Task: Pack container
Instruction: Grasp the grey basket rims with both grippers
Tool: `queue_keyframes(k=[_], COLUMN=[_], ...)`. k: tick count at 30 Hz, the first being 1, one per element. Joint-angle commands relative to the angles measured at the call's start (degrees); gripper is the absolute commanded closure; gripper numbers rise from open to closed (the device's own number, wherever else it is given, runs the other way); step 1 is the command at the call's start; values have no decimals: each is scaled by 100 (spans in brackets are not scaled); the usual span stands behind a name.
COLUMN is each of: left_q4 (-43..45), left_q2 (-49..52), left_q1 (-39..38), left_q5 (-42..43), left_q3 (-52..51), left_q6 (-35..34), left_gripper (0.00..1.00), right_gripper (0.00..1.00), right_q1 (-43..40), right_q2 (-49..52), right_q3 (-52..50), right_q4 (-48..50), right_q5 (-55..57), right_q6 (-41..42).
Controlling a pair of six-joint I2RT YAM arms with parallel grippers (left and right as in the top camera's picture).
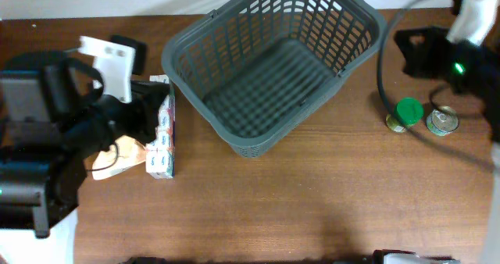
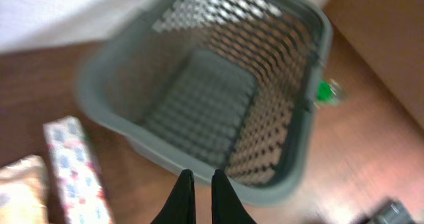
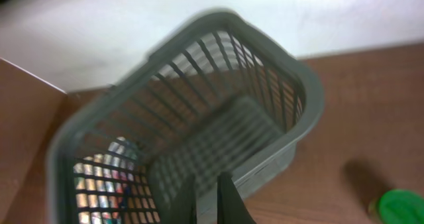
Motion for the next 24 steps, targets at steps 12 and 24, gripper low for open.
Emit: queue_keyframes(k=[12, 24], left_q4=[-931, -942], left_q2=[442, 1255], left_q1=[-2214, -4162], left_q5=[-588, -1910], left_q3=[-50, -442], left_q6=[-452, -1421], left_gripper=[98, 98], right_gripper=[96, 96], right_q1=[149, 483], right_q2=[979, 1626], right_q3=[144, 144], right_q4=[426, 688], right_q5=[-48, 503], right_q6=[118, 732])
